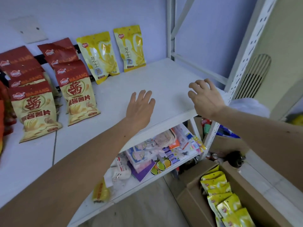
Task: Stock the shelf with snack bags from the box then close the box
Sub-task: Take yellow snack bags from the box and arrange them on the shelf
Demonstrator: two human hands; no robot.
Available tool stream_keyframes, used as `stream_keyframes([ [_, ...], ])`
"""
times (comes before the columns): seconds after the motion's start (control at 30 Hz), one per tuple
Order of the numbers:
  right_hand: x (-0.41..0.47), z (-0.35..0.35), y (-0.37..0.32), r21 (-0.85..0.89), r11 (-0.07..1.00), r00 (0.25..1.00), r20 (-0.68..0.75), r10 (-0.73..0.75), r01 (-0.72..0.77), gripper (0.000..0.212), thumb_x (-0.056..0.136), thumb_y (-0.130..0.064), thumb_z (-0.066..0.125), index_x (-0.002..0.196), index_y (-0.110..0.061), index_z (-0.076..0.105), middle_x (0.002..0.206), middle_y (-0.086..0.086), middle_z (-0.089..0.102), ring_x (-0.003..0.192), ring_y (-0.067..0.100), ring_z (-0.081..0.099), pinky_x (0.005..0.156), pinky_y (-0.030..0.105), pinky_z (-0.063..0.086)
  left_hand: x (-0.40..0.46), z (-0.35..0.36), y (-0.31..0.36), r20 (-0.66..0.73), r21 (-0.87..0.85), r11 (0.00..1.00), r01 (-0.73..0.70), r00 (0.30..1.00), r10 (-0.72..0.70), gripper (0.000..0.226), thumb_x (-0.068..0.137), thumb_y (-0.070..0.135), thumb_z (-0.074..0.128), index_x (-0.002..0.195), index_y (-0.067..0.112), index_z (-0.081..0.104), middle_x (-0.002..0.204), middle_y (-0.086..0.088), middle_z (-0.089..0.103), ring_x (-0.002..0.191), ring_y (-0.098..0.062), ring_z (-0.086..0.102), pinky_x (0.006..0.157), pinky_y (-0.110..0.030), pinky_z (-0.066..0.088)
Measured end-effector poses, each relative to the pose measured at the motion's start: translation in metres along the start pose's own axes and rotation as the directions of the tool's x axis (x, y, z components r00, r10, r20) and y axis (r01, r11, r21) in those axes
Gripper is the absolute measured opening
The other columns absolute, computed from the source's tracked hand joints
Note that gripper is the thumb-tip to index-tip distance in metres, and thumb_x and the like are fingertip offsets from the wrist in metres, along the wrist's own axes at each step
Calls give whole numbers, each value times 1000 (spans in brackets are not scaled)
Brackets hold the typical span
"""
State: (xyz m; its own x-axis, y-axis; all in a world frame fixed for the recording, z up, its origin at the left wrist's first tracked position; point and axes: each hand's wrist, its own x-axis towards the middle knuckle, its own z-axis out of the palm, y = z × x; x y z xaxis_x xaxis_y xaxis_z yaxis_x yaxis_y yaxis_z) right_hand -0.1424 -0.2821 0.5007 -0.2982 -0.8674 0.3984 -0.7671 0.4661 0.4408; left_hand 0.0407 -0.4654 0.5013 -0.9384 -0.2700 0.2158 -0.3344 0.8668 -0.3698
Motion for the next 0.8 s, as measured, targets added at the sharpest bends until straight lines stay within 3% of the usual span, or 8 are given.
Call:
stream_keyframes([
  [0.17,-52,11,39,-22,997,997,-5,-77,77,23,66,-8,70,88,-5,68,115,13,60,111,35,52,101,47,26,6,-13,71,-113,3,997,-73,991,73,48,74,14,77,118,8,62,142,-13,48,133,-32,42,108,-50,30],
  [0.3,-97,24,69,-14,987,987,3,-161,161,18,69,-6,64,87,-6,67,116,12,59,111,34,52,102,46,26,7,-25,135,-173,13,990,-137,975,137,41,63,11,80,103,9,69,126,-11,61,120,-31,55,100,-47,42],
  [0.4,-133,34,89,-26,983,982,42,-182,183,23,67,-7,64,90,-6,67,121,13,56,112,34,51,102,47,25,4,-28,184,-181,34,992,-120,976,124,36,72,9,70,108,10,67,133,-10,56,127,-32,48,105,-48,36],
  [0.57,-191,58,111,16,975,974,44,-221,220,30,69,-8,66,98,-6,66,125,14,55,113,34,50,100,48,25,-11,-21,257,-30,28,998,-54,998,54,45,84,13,61,128,10,55,144,-9,43,137,-31,33,112,-49,27],
  [0.7,-231,78,114,49,970,968,77,-241,238,33,71,-17,65,102,-8,67,119,11,57,110,34,52,101,46,24,-31,-2,303,16,34,999,-18,1000,18,39,81,17,68,119,11,62,134,-8,53,128,-31,43,104,-47,36],
  [0.8,-261,95,110,71,962,958,102,-269,263,30,66,-12,66,95,-6,67,115,12,59,108,34,54,100,46,24,-46,15,331,62,18,1000,-18,998,17,39,80,24,71,116,12,63,132,-7,54,124,-30,47,99,-45,38],
])
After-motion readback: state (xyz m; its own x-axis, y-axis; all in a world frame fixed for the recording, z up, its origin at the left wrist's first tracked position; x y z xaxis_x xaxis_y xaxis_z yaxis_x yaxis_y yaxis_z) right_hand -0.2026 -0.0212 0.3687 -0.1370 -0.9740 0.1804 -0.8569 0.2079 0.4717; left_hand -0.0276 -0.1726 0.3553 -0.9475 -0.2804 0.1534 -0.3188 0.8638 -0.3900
